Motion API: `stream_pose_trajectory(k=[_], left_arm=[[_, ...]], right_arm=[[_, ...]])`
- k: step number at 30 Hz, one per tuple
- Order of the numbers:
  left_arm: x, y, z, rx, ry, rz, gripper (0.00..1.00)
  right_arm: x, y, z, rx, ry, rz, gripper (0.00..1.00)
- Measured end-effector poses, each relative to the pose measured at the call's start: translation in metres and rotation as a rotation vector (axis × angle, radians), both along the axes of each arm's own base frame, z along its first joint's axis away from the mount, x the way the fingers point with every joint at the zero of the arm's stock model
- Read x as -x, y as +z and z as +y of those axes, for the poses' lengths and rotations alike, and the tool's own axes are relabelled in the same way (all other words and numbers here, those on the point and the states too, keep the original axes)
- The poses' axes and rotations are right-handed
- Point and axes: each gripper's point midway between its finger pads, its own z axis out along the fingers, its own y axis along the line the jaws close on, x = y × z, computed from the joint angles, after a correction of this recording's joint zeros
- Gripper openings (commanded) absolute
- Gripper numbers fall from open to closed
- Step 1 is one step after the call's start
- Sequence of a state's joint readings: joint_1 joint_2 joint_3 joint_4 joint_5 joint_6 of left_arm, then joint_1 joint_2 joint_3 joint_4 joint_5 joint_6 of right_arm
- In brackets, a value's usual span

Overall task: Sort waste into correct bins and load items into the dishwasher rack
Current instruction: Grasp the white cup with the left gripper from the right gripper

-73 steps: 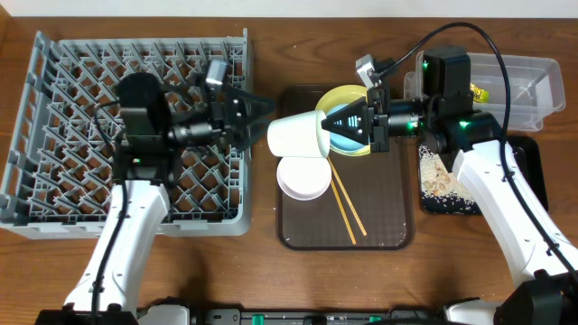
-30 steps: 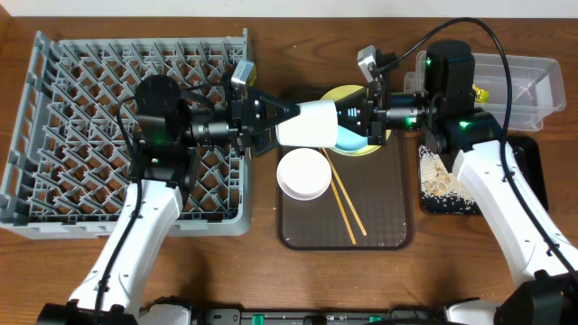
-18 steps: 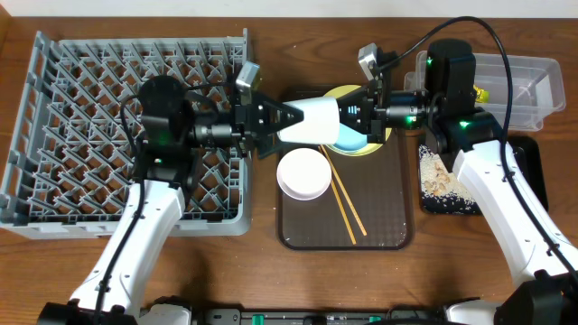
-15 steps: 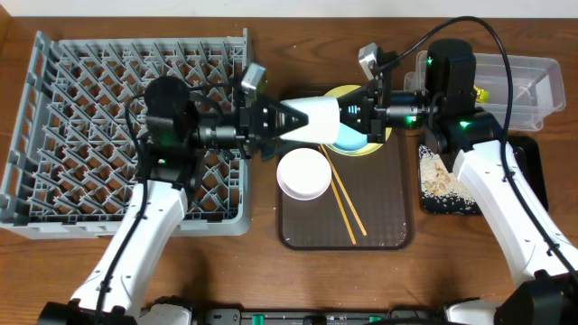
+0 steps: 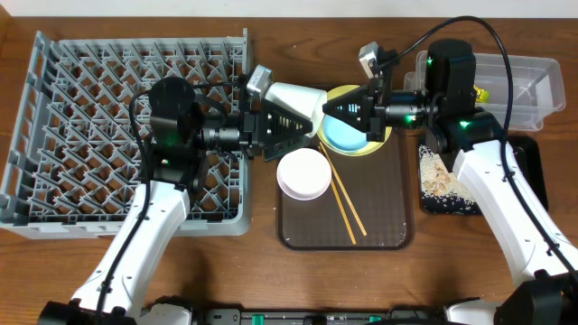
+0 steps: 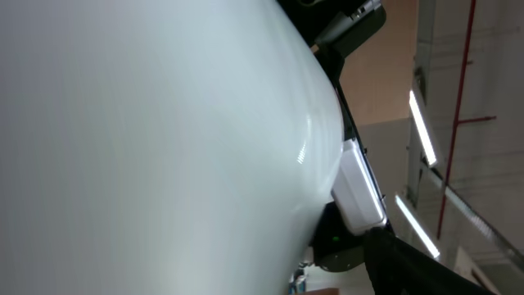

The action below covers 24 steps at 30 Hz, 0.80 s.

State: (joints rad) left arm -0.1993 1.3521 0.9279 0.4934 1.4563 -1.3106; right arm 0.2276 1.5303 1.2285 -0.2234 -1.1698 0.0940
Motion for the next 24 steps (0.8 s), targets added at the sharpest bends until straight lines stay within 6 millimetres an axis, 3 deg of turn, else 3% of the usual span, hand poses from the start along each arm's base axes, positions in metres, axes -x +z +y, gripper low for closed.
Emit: stream_pose_trajectory(k=[11, 16, 24], left_arm=[[-0.009, -0.010, 0.001, -0.004, 0.009, -0.069, 0.81], [-0.028, -0.020, 0.018, -0.012, 0.069, -0.056, 0.81], [-0.043, -0.020, 0.040, -0.016, 0.140, -0.108, 0.82]], right_arm=[[-0.001, 0.001, 0.000, 0.000, -0.004, -0.008, 0.01], [-0.004, 0.000, -0.002, 0.004, -0.017, -0.008, 0.01], [-0.005, 0.000, -0.003, 0.006, -0.022, -0.010, 0.01]])
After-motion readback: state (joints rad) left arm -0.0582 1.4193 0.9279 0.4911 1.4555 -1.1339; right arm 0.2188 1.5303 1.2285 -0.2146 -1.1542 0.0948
